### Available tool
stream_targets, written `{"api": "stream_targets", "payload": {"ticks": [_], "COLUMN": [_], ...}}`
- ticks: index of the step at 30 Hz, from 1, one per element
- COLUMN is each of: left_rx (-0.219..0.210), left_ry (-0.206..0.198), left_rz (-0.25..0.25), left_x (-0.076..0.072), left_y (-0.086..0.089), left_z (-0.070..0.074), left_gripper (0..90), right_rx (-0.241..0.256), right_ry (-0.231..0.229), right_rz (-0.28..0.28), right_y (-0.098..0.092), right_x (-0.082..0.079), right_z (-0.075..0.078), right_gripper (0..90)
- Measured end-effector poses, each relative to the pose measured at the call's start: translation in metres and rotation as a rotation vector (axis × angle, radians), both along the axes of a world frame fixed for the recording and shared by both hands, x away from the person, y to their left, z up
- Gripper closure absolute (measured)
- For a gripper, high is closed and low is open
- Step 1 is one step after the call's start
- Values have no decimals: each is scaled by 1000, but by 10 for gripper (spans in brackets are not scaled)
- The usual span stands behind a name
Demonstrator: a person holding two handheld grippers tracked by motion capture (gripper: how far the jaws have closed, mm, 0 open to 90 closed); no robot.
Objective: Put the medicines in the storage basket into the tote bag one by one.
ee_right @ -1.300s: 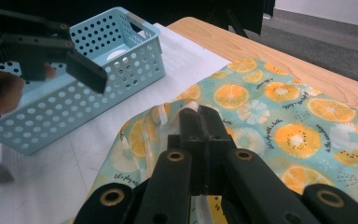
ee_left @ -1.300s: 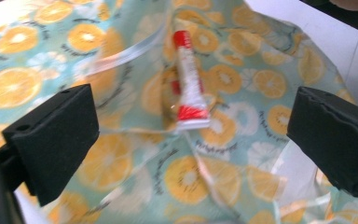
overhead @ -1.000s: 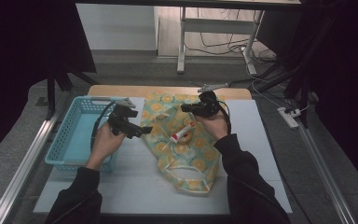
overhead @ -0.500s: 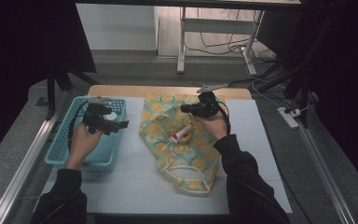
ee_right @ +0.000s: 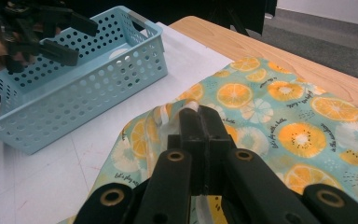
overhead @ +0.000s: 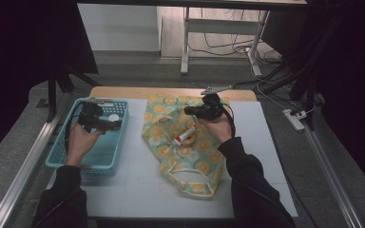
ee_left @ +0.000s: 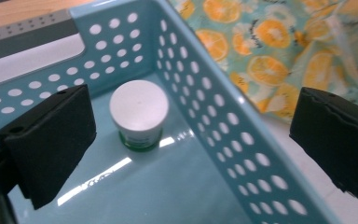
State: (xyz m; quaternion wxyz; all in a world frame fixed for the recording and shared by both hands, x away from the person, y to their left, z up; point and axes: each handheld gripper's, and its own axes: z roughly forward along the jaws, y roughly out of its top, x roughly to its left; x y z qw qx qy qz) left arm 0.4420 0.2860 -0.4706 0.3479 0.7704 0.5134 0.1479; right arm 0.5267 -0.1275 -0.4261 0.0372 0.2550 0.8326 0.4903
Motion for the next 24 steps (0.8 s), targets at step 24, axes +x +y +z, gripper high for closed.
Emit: {"api": "stream_targets", "payload": {"ticks": [24], "left_rx": [163], "left_ry": [111], "left_rz": [0], "left_x": [36], "left_y": [0], "left_z": [-24], "left_gripper": [135], "right_rx": [-2], "right_ry": [0], "right_rz": [1], "right_y": [0], "right_x": [0], "right_z": [-3], "right_gripper": [900]}}
